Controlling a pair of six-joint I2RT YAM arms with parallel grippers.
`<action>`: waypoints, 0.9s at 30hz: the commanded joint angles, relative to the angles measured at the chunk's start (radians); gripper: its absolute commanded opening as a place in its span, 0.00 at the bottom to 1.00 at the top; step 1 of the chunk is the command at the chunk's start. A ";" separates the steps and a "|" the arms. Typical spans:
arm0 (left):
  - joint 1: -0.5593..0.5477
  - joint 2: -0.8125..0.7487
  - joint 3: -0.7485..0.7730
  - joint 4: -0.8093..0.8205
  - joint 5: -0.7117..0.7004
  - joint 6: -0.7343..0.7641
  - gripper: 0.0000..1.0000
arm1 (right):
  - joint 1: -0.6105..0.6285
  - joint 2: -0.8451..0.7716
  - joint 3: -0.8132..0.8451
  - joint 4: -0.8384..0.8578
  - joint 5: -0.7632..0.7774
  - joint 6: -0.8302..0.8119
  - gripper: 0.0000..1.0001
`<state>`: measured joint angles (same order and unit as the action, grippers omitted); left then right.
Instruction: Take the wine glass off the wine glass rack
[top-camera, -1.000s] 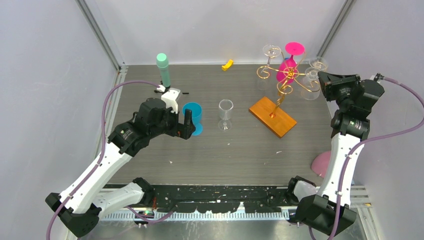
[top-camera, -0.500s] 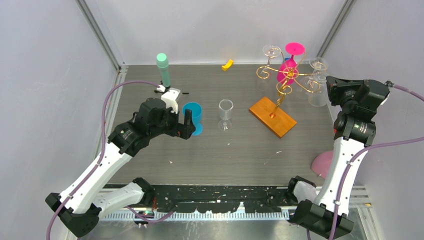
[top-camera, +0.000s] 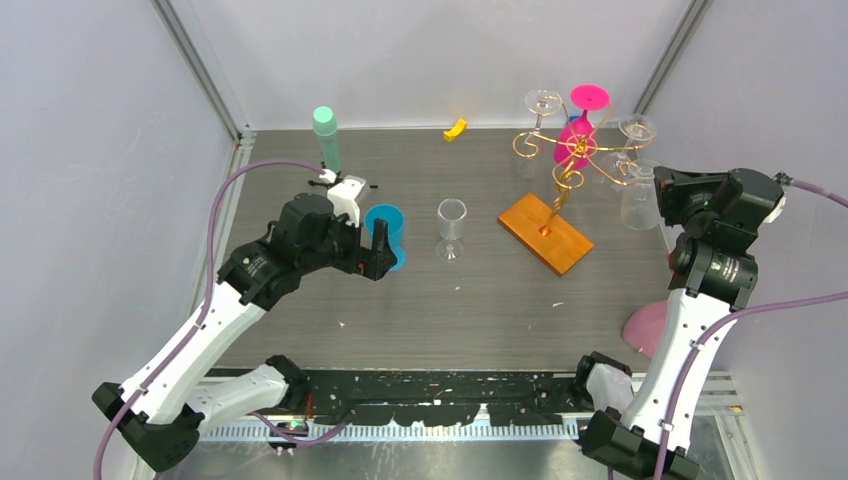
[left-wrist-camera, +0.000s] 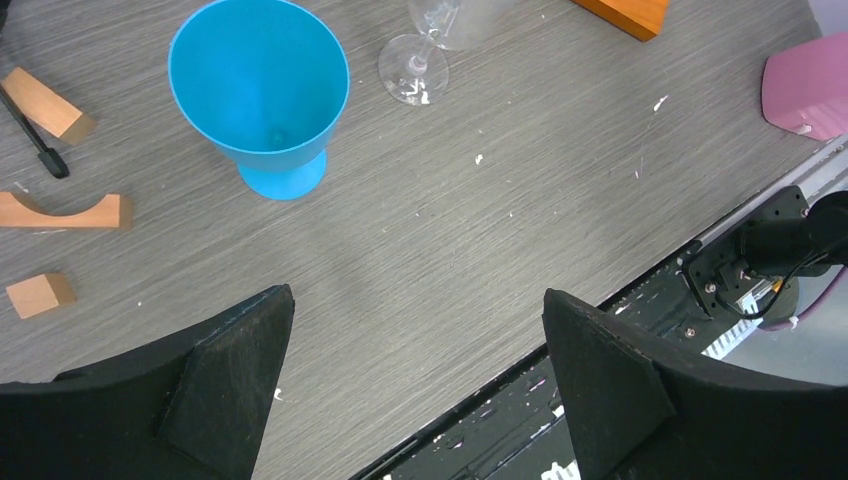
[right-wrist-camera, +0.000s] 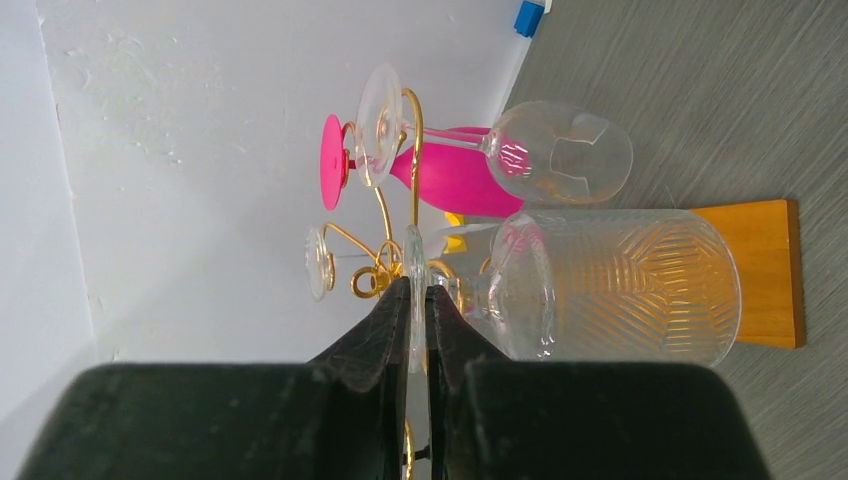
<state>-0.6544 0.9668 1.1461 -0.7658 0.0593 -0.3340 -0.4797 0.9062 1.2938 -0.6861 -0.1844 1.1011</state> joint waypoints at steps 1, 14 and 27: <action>-0.002 0.001 0.021 0.030 0.035 -0.003 0.98 | 0.003 -0.047 0.062 0.022 -0.031 -0.012 0.00; -0.002 0.001 0.018 0.039 0.099 -0.018 0.98 | 0.003 -0.211 0.028 -0.117 -0.078 -0.023 0.00; -0.003 -0.013 0.012 0.071 0.155 -0.034 0.98 | 0.026 -0.373 -0.086 -0.141 -0.298 0.097 0.00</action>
<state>-0.6544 0.9726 1.1461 -0.7532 0.1822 -0.3492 -0.4709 0.5350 1.2362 -0.9363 -0.3611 1.1160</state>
